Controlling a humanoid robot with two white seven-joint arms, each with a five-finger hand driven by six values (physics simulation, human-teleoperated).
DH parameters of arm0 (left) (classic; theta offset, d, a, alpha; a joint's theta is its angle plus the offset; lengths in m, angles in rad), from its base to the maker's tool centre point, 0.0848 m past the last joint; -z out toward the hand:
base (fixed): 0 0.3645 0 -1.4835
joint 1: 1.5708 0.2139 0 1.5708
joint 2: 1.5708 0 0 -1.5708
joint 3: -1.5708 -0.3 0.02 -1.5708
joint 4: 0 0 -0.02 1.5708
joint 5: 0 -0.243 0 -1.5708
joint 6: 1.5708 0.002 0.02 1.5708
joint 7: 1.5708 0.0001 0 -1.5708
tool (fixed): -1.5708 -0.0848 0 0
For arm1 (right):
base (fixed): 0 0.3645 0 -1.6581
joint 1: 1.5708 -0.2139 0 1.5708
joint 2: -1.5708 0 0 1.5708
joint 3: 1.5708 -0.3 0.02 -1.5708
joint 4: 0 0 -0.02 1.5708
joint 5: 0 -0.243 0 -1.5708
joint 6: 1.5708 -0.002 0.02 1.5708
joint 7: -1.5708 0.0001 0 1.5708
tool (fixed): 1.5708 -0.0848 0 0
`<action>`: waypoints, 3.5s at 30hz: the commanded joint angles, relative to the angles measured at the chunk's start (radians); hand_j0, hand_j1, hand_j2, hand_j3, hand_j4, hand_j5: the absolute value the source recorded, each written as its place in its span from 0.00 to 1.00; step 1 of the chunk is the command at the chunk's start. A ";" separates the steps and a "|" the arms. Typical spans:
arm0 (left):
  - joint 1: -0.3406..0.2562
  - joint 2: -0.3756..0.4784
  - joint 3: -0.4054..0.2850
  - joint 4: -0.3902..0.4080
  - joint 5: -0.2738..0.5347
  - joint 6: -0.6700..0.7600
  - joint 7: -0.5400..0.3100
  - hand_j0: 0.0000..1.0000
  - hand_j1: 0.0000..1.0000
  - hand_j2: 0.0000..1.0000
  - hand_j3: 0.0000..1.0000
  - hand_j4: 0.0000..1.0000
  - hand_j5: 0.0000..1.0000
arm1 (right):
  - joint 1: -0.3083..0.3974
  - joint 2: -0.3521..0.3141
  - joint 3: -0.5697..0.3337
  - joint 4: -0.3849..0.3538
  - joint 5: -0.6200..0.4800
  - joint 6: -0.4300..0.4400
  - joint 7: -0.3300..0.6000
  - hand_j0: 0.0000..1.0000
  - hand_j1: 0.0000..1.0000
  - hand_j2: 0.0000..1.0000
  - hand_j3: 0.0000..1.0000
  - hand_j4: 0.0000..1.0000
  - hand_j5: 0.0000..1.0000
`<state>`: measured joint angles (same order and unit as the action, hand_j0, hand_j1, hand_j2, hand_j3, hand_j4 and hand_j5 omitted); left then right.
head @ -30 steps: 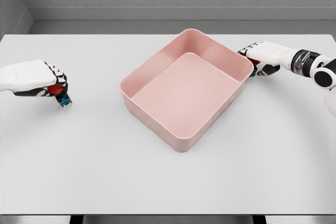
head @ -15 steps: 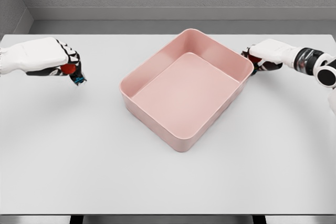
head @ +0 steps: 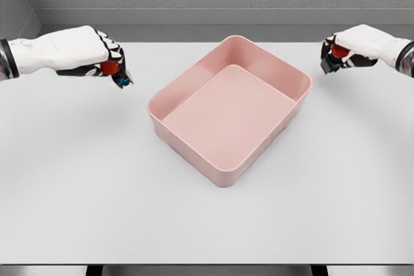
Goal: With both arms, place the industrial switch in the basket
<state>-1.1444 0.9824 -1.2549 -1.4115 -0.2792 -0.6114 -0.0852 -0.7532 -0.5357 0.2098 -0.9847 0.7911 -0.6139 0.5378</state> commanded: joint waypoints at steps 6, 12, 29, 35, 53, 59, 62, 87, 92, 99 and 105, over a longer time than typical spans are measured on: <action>-0.020 -0.060 0.002 0.000 0.020 0.001 -0.001 0.42 0.42 0.42 0.42 0.42 0.42 | -0.006 -0.044 -0.012 -0.031 -0.118 0.003 -0.001 0.49 0.49 0.49 0.49 0.49 0.49; -0.031 -0.111 0.000 0.000 0.020 0.001 -0.001 0.42 0.42 0.42 0.42 0.42 0.42 | -0.011 -0.055 -0.023 -0.084 -0.191 0.003 -0.002 0.49 0.49 0.49 0.49 0.49 0.49; -0.046 -0.260 -0.003 0.006 0.015 0.001 -0.002 0.42 0.42 0.42 0.42 0.42 0.42 | 0.106 -0.116 0.010 -0.434 -0.451 0.003 -0.013 0.49 0.49 0.49 0.49 0.49 0.49; -0.048 -0.286 -0.023 0.006 0.014 0.001 -0.002 0.42 0.42 0.42 0.42 0.42 0.42 | 0.127 -0.116 0.040 -0.497 -0.480 0.003 -0.015 0.49 0.49 0.49 0.49 0.49 0.49; -0.032 -0.139 -0.020 -0.012 0.020 0.001 0.117 1.00 1.00 1.00 1.00 1.00 1.00 | 0.143 -0.055 0.226 -0.588 -0.501 0.003 -0.012 0.49 0.49 0.49 0.49 0.49 0.49; -0.006 -0.056 -0.061 -0.014 0.018 0.001 0.150 1.00 1.00 1.00 1.00 1.00 1.00 | 0.137 0.023 0.261 -0.555 -0.408 0.003 -0.009 0.50 0.50 0.50 0.50 0.50 0.50; -0.008 -0.037 -0.089 -0.017 0.018 0.001 0.154 1.00 1.00 1.00 1.00 1.00 1.00 | 0.135 0.028 0.260 -0.545 -0.408 0.003 -0.010 0.76 0.76 0.76 0.76 0.76 0.76; -0.009 0.036 -0.163 -0.009 0.018 0.001 0.157 1.00 1.00 1.00 1.00 1.00 1.00 | 0.055 0.195 0.283 -0.295 -0.420 0.003 -0.028 1.00 1.00 1.00 1.00 1.00 1.00; -0.008 0.038 -0.164 -0.009 0.018 0.001 0.157 1.00 1.00 1.00 1.00 1.00 1.00 | 0.057 0.186 0.284 -0.296 -0.420 0.003 -0.028 1.00 1.00 1.00 1.00 1.00 1.00; -0.008 0.039 -0.163 -0.009 0.018 0.001 0.157 1.00 1.00 1.00 1.00 1.00 1.00 | 0.058 0.045 0.261 -0.341 -0.431 0.003 -0.058 1.00 1.00 1.00 1.00 1.00 1.00; -0.009 0.036 -0.163 -0.007 0.018 0.001 0.157 1.00 1.00 1.00 1.00 1.00 1.00 | 0.114 -0.201 0.214 -0.451 -0.434 0.003 -0.114 1.00 1.00 1.00 1.00 1.00 1.00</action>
<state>-1.1520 1.0203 -1.4191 -1.4195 -0.2671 -0.6105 0.0715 -0.6366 -0.6572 0.4461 -1.4043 0.3664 -0.6135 0.4381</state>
